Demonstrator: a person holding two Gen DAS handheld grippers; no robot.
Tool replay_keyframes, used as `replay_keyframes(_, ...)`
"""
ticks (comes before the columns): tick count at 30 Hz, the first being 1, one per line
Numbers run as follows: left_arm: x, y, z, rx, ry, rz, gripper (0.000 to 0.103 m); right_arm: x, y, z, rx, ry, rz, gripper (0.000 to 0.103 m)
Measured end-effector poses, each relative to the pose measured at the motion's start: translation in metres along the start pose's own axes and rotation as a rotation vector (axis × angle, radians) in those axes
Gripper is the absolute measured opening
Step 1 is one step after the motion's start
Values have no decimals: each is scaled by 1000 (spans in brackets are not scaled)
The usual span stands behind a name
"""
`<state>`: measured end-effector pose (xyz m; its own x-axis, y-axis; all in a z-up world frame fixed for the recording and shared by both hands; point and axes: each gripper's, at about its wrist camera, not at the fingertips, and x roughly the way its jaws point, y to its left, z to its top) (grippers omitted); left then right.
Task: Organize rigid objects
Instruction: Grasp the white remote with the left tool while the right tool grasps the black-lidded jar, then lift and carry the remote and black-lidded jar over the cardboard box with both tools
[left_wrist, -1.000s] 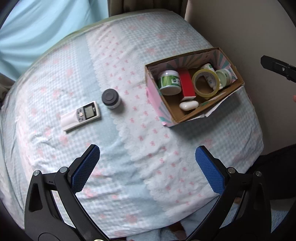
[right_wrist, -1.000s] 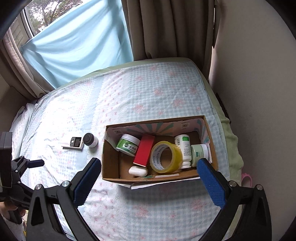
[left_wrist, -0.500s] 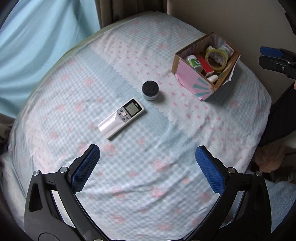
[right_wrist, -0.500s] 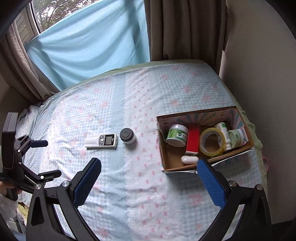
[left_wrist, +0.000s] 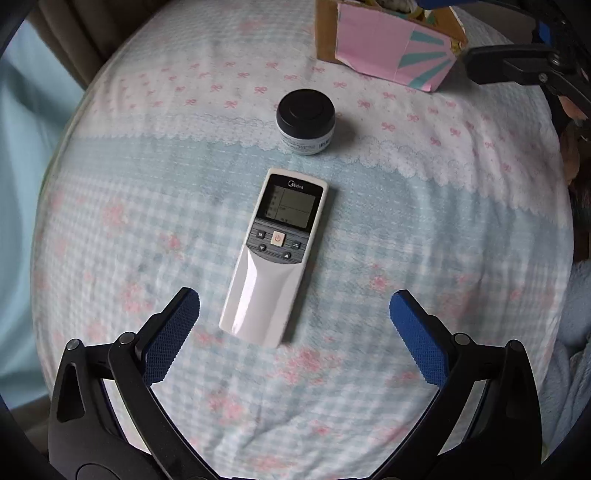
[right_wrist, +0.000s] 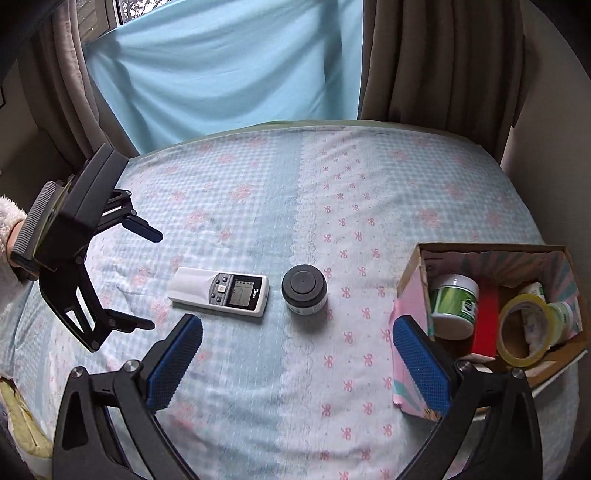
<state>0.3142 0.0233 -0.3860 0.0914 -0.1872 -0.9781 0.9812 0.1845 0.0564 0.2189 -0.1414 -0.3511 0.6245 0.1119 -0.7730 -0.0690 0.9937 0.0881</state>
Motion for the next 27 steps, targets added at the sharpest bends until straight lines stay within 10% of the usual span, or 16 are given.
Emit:
replay_keyframes(11,83,17,8,194,80,-96,82,116,-11,-10,-30,15,-19,85)
replay_keyframes(23,85,5,29,253,114,-110,66,143,-1,-7,-134,26,-26,73)
replay_keyframes(27,85,11,42,233,130,-105,55,148,-3,-5,-126,50,0,53)
